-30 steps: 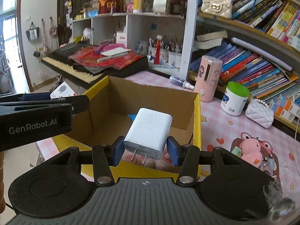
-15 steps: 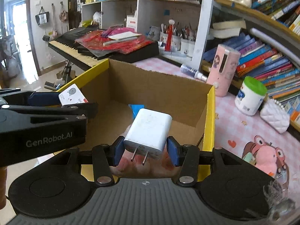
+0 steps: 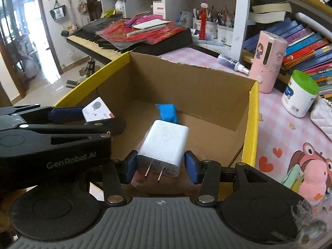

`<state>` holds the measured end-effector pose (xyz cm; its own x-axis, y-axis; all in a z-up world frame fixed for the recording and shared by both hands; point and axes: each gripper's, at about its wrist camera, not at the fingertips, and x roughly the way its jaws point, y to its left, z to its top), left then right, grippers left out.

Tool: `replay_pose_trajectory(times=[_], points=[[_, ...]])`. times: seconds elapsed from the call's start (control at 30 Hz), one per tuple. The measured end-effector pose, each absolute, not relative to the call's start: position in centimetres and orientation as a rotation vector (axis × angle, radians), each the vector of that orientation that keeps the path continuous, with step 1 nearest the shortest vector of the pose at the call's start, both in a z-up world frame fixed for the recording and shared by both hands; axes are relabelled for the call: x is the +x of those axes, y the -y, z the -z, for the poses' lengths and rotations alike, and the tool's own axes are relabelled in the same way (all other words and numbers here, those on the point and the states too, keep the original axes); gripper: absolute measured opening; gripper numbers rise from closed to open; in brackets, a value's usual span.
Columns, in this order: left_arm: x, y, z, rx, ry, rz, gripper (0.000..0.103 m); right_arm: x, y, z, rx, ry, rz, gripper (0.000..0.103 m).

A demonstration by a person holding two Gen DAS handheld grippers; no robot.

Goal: Organize objects
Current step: 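Drop medicine box into yellow box from left tool while right tool releases charger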

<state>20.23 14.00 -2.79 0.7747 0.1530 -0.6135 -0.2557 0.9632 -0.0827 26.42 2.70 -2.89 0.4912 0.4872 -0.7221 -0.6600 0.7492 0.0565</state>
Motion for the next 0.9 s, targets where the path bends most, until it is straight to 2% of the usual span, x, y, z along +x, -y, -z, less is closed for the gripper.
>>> replay_pose_trajectory(times=[0.77,0.9], points=[[20.26,-13.83,2.83,-0.17,-0.646,-0.233,0.061,26.55,-2.48,3.02,-0.226,-0.799,-0.737,0.047],[19.63,-13.47,2.34,-0.16,-0.609,-0.224,0.071,26.3,-2.42,2.9,-0.217,-0.797,-0.731,0.047]])
